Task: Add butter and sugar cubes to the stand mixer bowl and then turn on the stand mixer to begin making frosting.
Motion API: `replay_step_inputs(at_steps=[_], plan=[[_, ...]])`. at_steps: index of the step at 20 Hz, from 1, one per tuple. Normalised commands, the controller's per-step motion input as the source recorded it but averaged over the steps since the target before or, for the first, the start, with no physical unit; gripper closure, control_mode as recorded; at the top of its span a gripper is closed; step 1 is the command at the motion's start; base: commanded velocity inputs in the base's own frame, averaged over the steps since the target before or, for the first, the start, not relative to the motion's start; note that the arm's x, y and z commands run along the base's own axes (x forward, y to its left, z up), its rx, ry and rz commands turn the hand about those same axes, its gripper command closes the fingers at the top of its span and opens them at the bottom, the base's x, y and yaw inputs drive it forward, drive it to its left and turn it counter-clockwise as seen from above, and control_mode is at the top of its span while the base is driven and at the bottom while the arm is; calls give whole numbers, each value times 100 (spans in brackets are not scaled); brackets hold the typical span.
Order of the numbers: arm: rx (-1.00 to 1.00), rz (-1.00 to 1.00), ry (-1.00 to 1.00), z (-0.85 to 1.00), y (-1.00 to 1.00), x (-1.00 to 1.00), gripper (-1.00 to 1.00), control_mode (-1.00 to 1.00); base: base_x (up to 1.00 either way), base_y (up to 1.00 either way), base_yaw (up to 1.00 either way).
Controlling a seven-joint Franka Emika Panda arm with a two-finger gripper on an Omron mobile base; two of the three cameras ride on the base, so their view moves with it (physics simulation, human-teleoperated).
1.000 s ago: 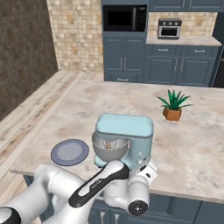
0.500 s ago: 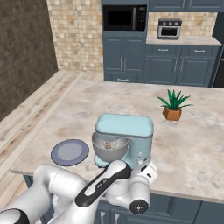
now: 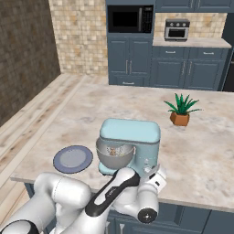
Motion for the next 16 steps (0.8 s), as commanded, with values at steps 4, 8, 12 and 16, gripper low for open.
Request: replay_step_inputs(at_steps=[4,8,12,16], plan=[[0,-3,0,0,0,0,-100,-100,0,0,0],[-4,-6,-1,0,9,0,100,-100,0,0,0],[-5,-6,-1,0,7,0,100,-100,0,0,0],[-5,-3,-5,0,14,0,100,-100,0,0,0]])
